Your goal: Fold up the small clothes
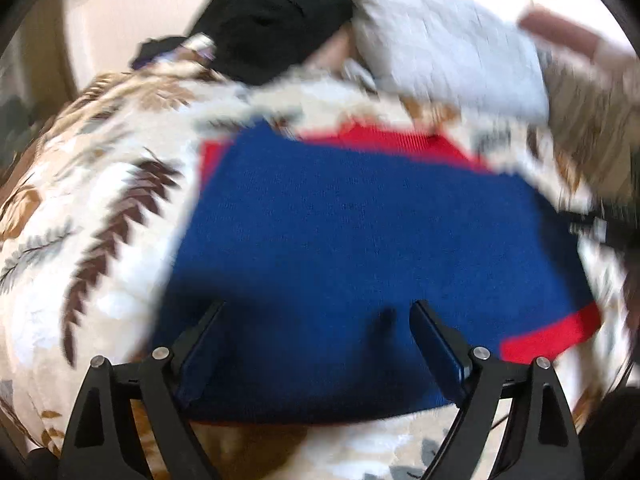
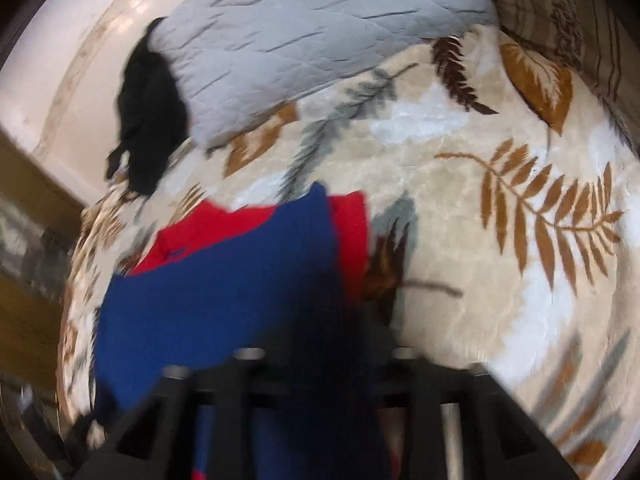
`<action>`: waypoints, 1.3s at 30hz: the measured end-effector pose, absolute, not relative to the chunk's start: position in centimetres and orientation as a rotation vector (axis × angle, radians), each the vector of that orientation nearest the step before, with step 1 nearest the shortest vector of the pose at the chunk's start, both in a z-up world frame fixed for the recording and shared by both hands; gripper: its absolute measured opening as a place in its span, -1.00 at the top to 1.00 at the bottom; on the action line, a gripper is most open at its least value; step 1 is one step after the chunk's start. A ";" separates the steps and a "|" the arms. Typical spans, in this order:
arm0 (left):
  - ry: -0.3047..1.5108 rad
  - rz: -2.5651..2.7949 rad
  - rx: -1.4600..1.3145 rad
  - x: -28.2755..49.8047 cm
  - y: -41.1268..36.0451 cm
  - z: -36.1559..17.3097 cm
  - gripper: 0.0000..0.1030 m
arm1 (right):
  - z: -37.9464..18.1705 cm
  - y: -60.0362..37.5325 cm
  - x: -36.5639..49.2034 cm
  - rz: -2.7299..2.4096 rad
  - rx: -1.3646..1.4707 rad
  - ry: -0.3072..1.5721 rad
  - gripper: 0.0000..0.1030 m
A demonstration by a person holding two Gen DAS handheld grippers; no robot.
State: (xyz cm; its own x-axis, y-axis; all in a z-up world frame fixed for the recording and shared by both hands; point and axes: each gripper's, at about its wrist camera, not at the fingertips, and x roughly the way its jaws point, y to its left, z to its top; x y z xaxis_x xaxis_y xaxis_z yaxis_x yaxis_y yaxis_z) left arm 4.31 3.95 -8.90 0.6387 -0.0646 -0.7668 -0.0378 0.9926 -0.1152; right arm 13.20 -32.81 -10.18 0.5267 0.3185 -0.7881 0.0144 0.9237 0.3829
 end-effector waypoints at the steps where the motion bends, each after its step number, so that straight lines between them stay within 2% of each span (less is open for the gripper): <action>1: 0.859 0.011 -0.165 4.4 5.5 -8.2 -0.75 | -10.2 -32.9 12.4 0.185 0.368 0.989 -0.67; 4: 0.894 0.084 -0.305 6.0 10.2 -8.3 -0.75 | -11.0 -33.4 10.9 0.214 0.415 1.010 -0.67; 8: 1.052 0.081 -0.389 8.3 13.4 -12.2 -0.70 | -13.2 -33.5 10.7 0.259 0.466 1.091 -0.58; 9: 1.026 0.078 -0.330 8.2 13.2 -12.0 -0.25 | -13.7 -33.4 10.8 0.280 0.477 1.119 0.05; 10: 1.032 0.028 -0.318 8.2 12.9 -11.6 0.64 | -13.9 -33.2 10.9 0.295 0.470 1.145 0.56; 11: 1.053 -0.032 -0.388 8.1 13.0 -11.1 0.73 | -13.0 -32.9 10.6 0.293 0.433 1.129 0.60; 13: 1.007 -0.003 -0.373 7.4 12.6 -9.5 0.75 | -11.5 -32.6 10.1 0.276 0.384 1.091 0.65; 15: 1.030 0.013 -0.348 7.4 12.1 -10.5 0.74 | -13.0 -34.0 10.7 0.239 0.448 1.131 0.65; 18: 1.035 0.006 -0.334 7.9 12.1 -11.6 0.61 | -14.5 -35.5 10.5 0.249 0.576 1.124 0.52; 20: 1.023 0.002 -0.372 7.4 12.6 -10.3 0.53 | -13.2 -35.7 9.8 0.232 0.556 1.109 0.14; 21: 1.020 0.016 -0.380 7.0 13.0 -9.9 0.43 | -12.6 -35.9 9.2 0.221 0.553 1.093 -0.36; 22: 0.998 0.032 -0.391 6.2 13.5 -9.2 0.31 | -11.7 -36.4 8.1 0.203 0.563 1.059 -0.48; 23: 0.970 0.036 -0.408 5.2 13.9 -8.6 0.19 | -11.2 -37.0 6.9 0.190 0.588 1.035 -0.48; 24: 0.954 0.043 -0.424 4.4 14.4 -8.5 -0.14 | -10.9 -37.5 5.5 0.181 0.635 1.015 -0.48; 25: 0.933 0.059 -0.456 2.9 14.7 -8.3 -0.34 | -10.9 -37.8 4.3 0.175 0.673 1.004 -0.48; 29: 0.930 0.045 -0.537 -0.5 14.6 -9.4 -0.37 | -12.6 -36.6 -1.2 0.182 0.846 0.996 -0.48; 33: 1.003 0.067 -0.485 0.6 12.6 -11.5 -0.41 | -15.1 -34.5 -0.4 0.204 0.946 1.007 -0.48; 34: 0.986 0.081 -0.448 0.8 12.0 -11.4 -0.29 | -15.1 -34.7 0.0 0.192 0.976 0.969 -0.42; 35: 1.000 0.099 -0.410 1.0 11.7 -11.2 0.14 | -15.0 -34.9 0.4 0.188 1.005 0.941 -0.31; 36: 1.023 0.087 -0.422 1.1 11.9 -11.1 0.75 | -15.0 -35.0 1.0 0.174 0.993 0.949 0.60; 37: 1.022 0.089 -0.455 1.2 12.4 -10.9 0.76 | -15.1 -34.9 1.4 0.150 0.969 0.975 0.82; 39: 0.975 0.101 -0.453 -0.1 12.7 -9.3 0.77 | -13.3 -34.6 0.8 0.132 0.886 0.951 0.83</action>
State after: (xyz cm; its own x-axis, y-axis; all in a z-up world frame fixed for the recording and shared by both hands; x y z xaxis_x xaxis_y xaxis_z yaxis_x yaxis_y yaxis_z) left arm -0.05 12.67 -9.26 0.5642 -0.1172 -0.8172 -0.2830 0.9025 -0.3248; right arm 0.80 -34.62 -13.28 0.6008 0.4625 -0.6521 0.2667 0.6530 0.7088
